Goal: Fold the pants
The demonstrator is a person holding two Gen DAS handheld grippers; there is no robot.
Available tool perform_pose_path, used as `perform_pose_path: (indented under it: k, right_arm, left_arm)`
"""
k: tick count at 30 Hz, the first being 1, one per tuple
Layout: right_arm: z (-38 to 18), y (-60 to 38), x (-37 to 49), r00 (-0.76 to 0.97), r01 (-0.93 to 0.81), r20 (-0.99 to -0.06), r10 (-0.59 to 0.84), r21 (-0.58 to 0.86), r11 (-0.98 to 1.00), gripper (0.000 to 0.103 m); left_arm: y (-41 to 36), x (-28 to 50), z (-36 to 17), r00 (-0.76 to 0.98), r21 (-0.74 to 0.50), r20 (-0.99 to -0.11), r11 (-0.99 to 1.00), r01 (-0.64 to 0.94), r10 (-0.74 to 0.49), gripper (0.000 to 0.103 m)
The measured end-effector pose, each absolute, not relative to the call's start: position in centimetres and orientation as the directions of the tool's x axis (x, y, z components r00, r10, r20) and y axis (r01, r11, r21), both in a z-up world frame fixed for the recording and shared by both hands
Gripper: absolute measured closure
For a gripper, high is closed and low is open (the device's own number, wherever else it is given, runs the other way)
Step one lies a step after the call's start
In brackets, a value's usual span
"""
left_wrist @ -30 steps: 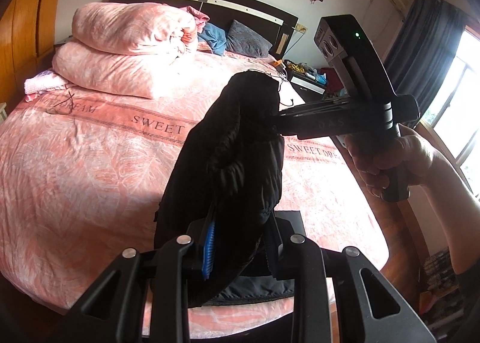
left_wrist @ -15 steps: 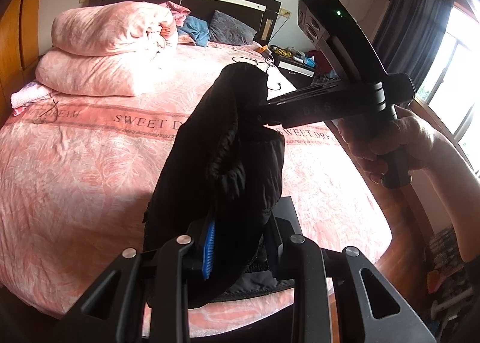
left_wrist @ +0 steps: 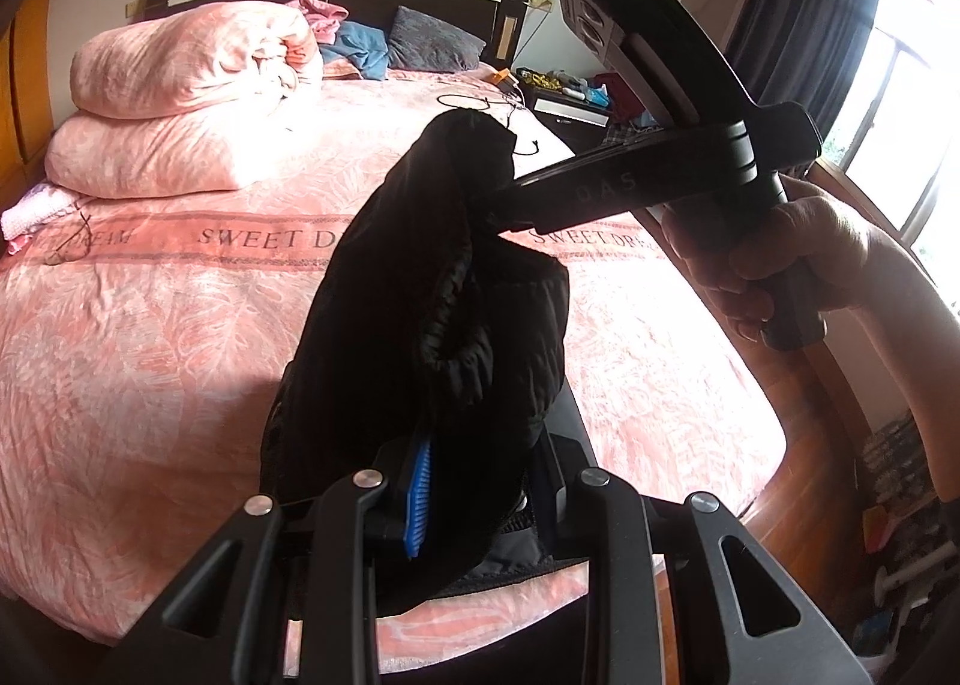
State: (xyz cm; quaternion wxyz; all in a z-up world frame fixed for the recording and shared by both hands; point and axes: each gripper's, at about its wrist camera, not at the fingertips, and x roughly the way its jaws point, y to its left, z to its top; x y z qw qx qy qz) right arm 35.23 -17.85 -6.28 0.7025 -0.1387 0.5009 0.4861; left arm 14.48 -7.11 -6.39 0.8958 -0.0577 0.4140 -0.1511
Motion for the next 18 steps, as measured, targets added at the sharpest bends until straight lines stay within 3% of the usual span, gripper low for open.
perform_pose_path:
  k: [18]
  right_arm:
    - [-8.6, -21.1, 35.4, 0.023, -0.798, -0.844, 0.536, 0.308, 0.519, 0.076]
  left_arm:
    - [-10.8, 15.6, -8.8, 0.554, -0.200, -0.766, 0.940, 0.277, -0.326, 0.076]
